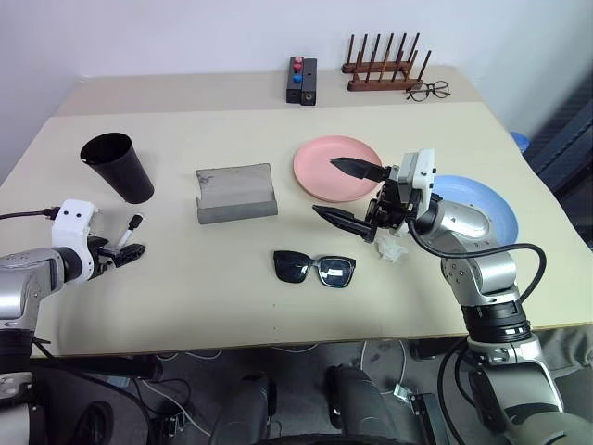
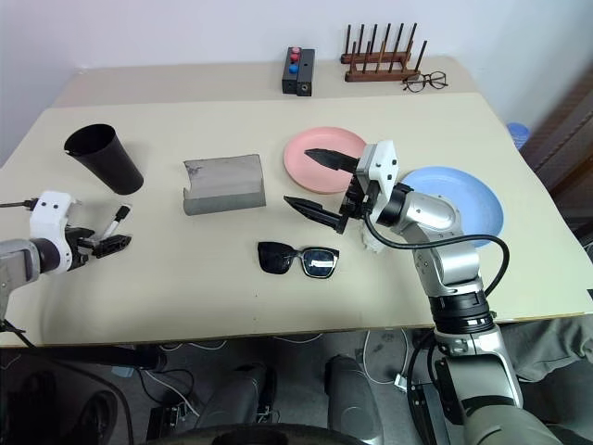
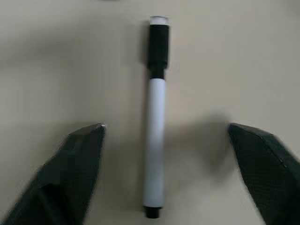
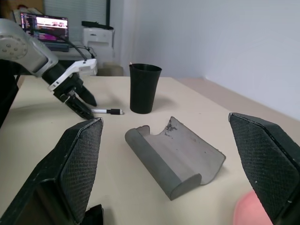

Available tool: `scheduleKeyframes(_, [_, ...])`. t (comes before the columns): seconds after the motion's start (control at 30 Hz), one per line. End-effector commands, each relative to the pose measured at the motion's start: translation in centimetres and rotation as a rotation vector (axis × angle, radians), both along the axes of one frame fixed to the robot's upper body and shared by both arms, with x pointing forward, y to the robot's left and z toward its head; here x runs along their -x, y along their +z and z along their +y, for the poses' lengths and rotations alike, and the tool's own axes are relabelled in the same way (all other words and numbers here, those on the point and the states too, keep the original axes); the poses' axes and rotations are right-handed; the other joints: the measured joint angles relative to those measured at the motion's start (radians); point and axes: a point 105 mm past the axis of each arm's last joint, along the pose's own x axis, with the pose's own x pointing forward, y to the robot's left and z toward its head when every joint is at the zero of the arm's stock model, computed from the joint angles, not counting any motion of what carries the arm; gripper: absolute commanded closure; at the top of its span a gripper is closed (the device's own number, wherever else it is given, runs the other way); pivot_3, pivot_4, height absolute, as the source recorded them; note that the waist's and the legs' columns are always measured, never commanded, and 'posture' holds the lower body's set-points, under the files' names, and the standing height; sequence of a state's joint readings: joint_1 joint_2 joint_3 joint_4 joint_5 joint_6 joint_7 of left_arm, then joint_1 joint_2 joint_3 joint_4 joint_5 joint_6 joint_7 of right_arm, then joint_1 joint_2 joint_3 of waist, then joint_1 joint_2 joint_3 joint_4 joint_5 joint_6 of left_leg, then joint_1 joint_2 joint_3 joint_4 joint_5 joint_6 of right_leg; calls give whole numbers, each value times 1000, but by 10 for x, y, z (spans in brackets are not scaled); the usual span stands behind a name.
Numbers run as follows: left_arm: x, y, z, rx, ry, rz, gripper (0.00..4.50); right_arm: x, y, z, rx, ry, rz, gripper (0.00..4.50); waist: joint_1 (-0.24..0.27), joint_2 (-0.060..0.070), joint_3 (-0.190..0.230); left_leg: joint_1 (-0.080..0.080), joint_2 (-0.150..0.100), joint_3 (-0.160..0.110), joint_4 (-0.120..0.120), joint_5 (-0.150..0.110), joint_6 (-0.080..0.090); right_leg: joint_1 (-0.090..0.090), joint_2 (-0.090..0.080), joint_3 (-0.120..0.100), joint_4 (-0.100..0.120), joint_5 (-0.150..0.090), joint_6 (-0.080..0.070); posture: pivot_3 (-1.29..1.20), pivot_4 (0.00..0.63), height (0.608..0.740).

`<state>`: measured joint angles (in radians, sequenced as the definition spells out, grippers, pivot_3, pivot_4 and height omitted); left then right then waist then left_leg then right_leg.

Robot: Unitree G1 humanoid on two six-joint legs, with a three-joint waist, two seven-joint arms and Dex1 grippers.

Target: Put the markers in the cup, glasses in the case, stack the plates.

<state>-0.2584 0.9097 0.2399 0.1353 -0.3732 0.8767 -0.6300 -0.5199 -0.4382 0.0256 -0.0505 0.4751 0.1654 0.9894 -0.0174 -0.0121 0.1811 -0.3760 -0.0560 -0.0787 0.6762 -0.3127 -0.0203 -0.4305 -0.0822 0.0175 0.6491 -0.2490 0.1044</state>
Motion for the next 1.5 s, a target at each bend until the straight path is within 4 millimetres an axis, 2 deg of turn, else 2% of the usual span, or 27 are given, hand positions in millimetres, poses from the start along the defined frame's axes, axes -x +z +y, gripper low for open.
scheduleKeyframes(0.03, [13, -8, 7, -29, 14, 92, 2293, 10, 10, -2, 8, 46, -28, 117, -2, 0, 0, 0, 0, 0, 0, 0, 0, 0, 0, 0, 0, 0, 0, 0, 150, 740])
scheduleKeyframes(0.13, [16, -1, 11, -30, 13, 102, 3735, 32, -9, -2, 116, 165, 17, 117, 1, 1, 0, 1, 0, 0, -1, 0, 0, 0, 0, 1, 0, 0, 0, 0, 150, 740])
scheduleKeyframes(0.2, [22, 3, 11, -35, -5, 121, 4481, 35, -12, -4, 131, 182, 33, 117, -2, 0, 0, 1, 0, 0, -1, 0, 0, 0, 0, 1, -1, 0, 0, 0, 150, 740])
scheduleKeyframes(0.43, [49, 17, 15, -84, -55, 157, 4481, 31, -12, -4, 115, 152, 25, 117, -14, 1, 0, 2, 1, 2, -5, 0, 0, 0, -1, 2, -1, 0, 0, 0, 150, 740])
scheduleKeyframes(0.57, [68, 14, 19, -98, -75, 204, 4481, 30, -15, -4, 123, 145, 20, 117, -9, 1, 0, 2, 1, 2, -8, 0, 0, -1, -1, 2, -4, 0, 0, 0, 150, 740])
scheduleKeyframes(0.7, [76, 6, 26, -93, -57, 228, 4481, 32, -16, -2, 126, 170, 36, 117, 1, 1, 0, 2, 1, 2, -9, 0, -1, -1, -1, 2, -4, 0, -1, 0, 150, 740])
scheduleKeyframes(0.8, [74, 5, 28, -81, -47, 215, 3345, 40, -19, -1, 141, 226, 67, 117, 6, 1, 0, 2, 1, 1, -9, 1, -1, -1, -1, 2, -4, 0, -1, 0, 150, 740])
scheduleKeyframes(0.97, [68, 17, 26, -48, -52, 182, 972, 38, -22, -1, 147, 202, 60, 117, 4, 1, 0, 2, 1, 1, -9, 1, -1, -1, -1, 1, -4, 0, -1, 0, 150, 740])
scheduleKeyframes(1.07, [64, 28, 30, -61, -62, 177, 972, 39, -22, 0, 141, 204, 64, 117, 4, 1, 0, 2, 1, 1, -9, 1, -1, -1, -1, 1, -4, 0, -1, 0, 150, 740])
scheduleKeyframes(1.23, [31, 49, 21, -79, -139, 141, 972, 37, -24, 4, 131, 202, 65, 117, 9, 1, 0, 2, 0, 0, -9, 1, -2, 0, 0, -1, -4, 0, -1, 0, 150, 740])
scheduleKeyframes(1.4, [14, 50, 11, -78, -200, 204, 972, 35, -23, 6, 120, 189, 56, 117, -3, 1, 0, 2, -1, 1, -9, 1, -2, -1, 1, 0, -3, 0, -1, 0, 150, 740])
scheduleKeyframes(1.5, [2, 41, 5, -59, -200, 231, 972, 35, -24, 6, 109, 171, 58, 117, -2, 1, 0, 1, 0, 1, -9, 1, -2, -3, 2, 0, -2, 0, -1, 0, 150, 740])
